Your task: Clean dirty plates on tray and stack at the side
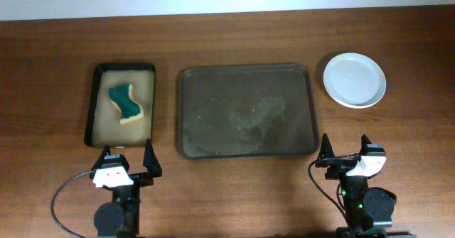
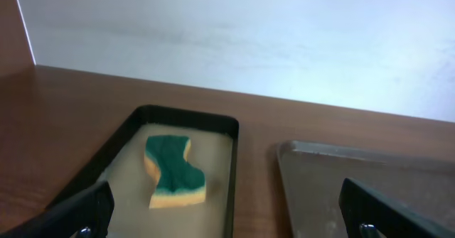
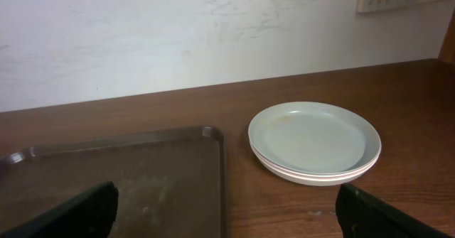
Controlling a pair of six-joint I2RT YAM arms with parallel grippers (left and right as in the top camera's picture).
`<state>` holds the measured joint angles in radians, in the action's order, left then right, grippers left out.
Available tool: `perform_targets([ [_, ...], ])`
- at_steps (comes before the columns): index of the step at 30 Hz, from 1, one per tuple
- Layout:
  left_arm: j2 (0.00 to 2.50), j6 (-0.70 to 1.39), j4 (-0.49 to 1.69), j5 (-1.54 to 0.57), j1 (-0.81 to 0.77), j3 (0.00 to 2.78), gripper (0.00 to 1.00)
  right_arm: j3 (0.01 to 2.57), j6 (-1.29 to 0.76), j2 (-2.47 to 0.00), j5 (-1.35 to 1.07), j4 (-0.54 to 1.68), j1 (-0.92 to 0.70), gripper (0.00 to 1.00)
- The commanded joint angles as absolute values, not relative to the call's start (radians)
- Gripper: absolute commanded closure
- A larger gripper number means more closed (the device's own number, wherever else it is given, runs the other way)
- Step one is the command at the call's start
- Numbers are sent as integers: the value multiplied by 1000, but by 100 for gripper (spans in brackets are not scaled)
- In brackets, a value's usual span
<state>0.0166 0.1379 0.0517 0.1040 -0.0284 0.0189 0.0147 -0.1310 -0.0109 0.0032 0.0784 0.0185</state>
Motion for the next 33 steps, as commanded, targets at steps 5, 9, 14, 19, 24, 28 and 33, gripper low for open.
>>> perform_targets([
  [5, 5, 125, 76, 83, 38, 8, 1, 6, -127, -4, 12, 81, 14, 2],
  [9, 5, 125, 76, 83, 37, 8, 1, 6, -127, -4, 12, 81, 14, 2],
  [14, 5, 124, 76, 82, 37, 8, 1, 6, -127, -4, 12, 81, 14, 2],
  [19, 5, -159, 84, 14, 8, 9, 1, 6, -127, -4, 12, 81, 14, 2],
  [24, 5, -124, 84, 14, 9, 9, 1, 6, -127, -4, 12, 81, 14, 2],
  [28, 5, -104, 84, 18, 9, 9, 1, 6, -127, -4, 12, 81, 14, 2],
  [33, 5, 30, 83, 43, 9, 9, 1, 6, -127, -4, 12, 81, 14, 2],
])
